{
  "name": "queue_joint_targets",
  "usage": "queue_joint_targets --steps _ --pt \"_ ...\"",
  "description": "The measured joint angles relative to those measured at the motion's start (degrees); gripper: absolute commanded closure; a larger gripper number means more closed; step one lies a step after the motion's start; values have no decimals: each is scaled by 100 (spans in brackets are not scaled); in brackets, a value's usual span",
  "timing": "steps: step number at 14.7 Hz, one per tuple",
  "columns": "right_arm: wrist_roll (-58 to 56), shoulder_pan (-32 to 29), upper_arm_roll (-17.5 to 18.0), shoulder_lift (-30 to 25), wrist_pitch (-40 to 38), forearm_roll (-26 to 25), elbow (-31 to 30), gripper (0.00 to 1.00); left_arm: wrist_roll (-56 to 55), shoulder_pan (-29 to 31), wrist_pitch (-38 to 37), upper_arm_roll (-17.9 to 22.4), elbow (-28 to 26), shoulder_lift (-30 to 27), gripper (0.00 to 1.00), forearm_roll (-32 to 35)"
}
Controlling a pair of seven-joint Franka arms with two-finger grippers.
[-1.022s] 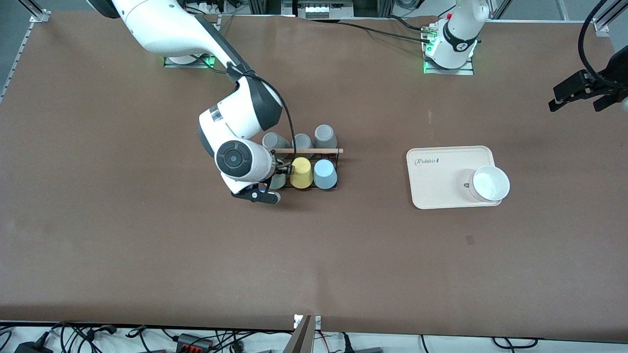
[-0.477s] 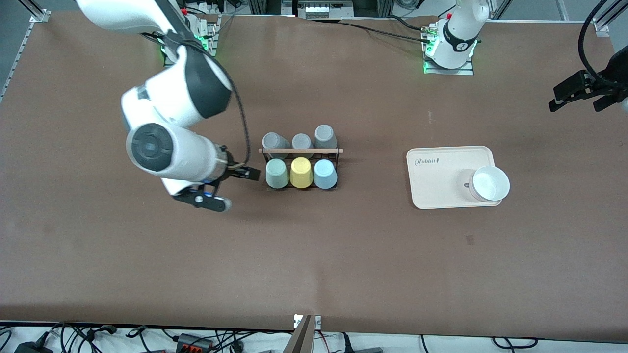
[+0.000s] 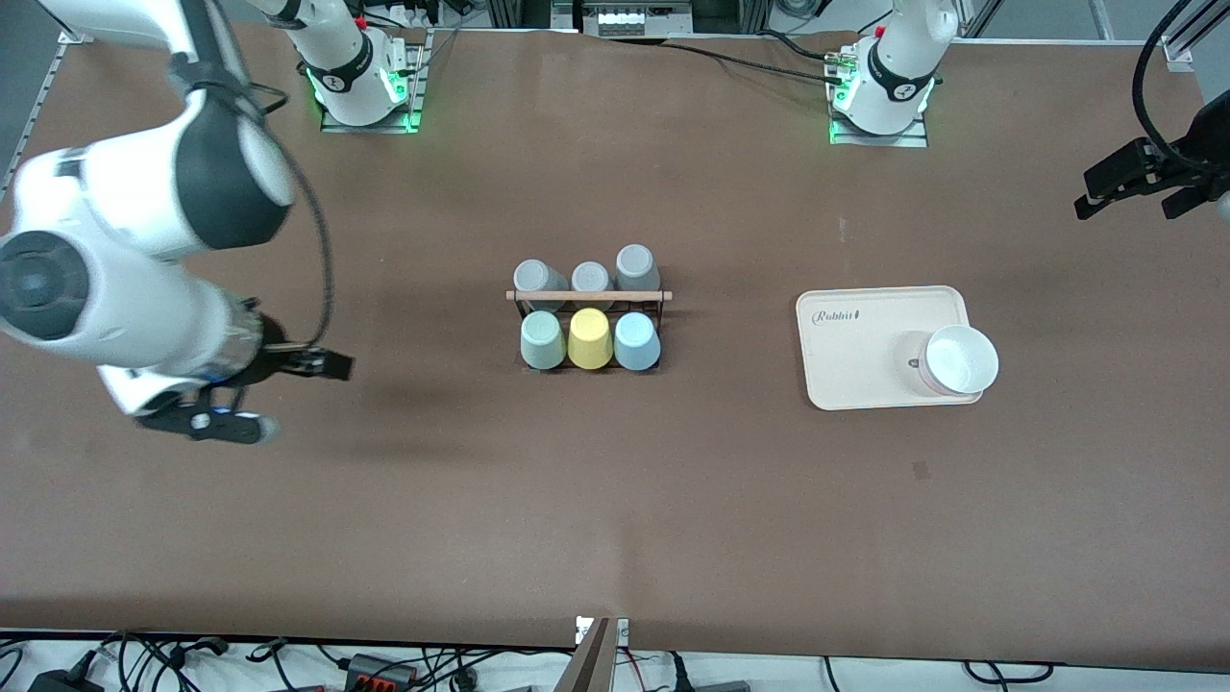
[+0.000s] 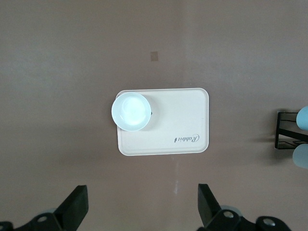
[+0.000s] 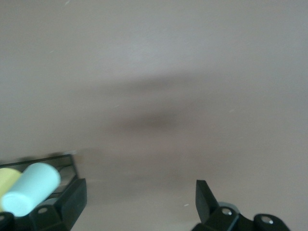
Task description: Hang scattered cups on rack with three cups
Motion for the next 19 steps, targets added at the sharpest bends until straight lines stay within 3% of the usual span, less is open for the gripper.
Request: queue_joint_targets --steps 5,10,15,19 --pt "-841 -722 -38 -538 200 -1 -159 0 1 10 0 35 0 5 0 1" --pt "-2111 -844 -530 -1465 1081 -2 -1391 0 8 140 0 41 2 3 0 22" --pt "-2168 -871 -531 -1994 1056 -1 -1963 0 8 121 0 16 2 3 0 94" --pt "-2168 -872 -531 -2690 1376 -1 -3033 0 7 104 0 0 2 3 0 236"
